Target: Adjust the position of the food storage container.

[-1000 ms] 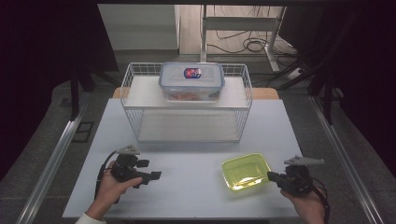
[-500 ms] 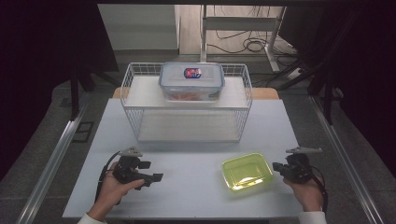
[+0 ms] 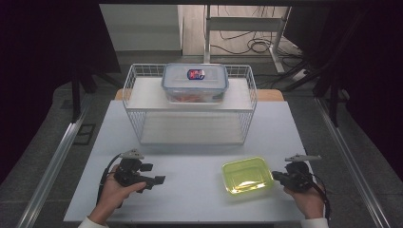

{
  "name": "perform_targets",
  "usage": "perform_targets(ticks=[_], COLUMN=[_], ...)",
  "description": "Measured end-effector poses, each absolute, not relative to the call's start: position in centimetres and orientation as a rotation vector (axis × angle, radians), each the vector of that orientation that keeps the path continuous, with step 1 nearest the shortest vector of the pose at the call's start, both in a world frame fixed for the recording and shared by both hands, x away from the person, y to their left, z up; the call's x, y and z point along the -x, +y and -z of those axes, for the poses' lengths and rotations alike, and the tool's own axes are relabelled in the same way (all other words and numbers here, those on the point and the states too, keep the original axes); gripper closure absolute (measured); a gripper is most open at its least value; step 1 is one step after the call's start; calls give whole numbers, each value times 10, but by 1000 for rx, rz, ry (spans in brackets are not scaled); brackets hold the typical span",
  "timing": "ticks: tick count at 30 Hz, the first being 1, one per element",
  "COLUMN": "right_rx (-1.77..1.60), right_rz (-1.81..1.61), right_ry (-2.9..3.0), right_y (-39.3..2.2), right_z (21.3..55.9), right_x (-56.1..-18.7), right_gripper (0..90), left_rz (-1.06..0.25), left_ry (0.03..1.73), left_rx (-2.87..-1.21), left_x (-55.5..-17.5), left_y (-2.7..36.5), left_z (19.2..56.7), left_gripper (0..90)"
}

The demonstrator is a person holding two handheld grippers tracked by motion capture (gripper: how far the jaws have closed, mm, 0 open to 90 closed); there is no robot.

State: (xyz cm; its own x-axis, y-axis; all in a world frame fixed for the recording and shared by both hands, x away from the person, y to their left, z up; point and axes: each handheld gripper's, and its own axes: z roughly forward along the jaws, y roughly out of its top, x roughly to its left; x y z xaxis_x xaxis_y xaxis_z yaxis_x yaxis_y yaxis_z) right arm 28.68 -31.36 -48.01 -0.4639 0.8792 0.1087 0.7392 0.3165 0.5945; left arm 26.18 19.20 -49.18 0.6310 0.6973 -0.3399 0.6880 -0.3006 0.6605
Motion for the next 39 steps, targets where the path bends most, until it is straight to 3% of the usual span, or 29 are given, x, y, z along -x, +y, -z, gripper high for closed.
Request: perform_targets(ticks=[21, 39], right_rx=[-1306, -1217], right_rz=[-968, -987], right_ry=[2501, 2561], right_y=[-235, -202], right_z=[486, 492], right_x=[-277, -273], right_gripper=[889, 888], left_rz=[15, 34], left_ry=[1115, 1130], left_rx=[-1987, -1963], left_x=[-263, -263], left_y=[194, 194], left_z=[490, 489], left_gripper=[206, 197])
